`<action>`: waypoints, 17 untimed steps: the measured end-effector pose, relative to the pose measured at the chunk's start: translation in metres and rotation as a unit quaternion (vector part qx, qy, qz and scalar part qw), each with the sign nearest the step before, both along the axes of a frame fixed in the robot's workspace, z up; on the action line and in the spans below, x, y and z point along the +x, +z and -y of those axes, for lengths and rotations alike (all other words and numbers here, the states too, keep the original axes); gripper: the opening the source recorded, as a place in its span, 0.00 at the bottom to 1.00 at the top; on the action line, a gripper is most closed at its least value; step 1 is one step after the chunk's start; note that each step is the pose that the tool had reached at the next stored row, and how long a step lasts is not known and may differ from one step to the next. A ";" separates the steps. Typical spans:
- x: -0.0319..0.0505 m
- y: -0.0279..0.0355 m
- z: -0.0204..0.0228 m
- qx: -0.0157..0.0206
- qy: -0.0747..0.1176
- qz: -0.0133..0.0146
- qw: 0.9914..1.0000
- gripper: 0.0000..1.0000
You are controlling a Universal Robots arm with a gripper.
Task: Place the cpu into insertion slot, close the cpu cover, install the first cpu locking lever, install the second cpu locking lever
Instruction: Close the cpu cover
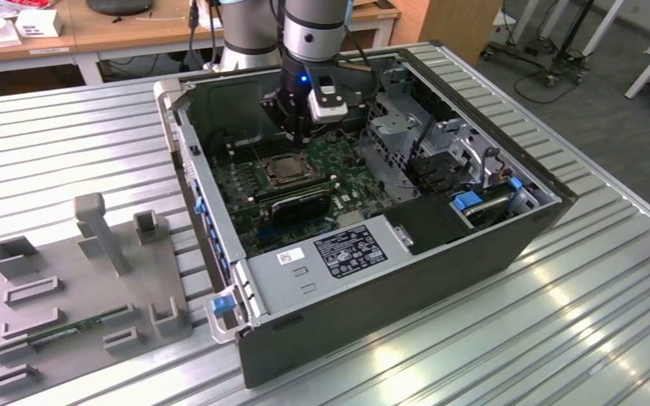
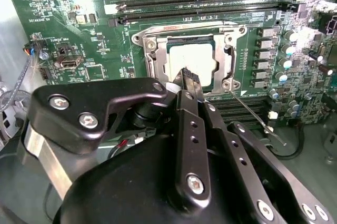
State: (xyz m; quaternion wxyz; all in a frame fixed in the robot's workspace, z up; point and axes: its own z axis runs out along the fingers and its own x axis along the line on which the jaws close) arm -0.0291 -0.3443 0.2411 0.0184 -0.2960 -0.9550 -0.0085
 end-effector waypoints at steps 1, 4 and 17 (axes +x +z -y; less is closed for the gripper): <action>0.0000 0.0000 0.0000 0.000 0.000 0.000 1.000 0.11; 0.0000 0.0000 0.0000 0.000 0.000 0.000 1.000 0.11; 0.0000 -0.0003 0.0000 0.000 0.065 0.000 0.998 0.11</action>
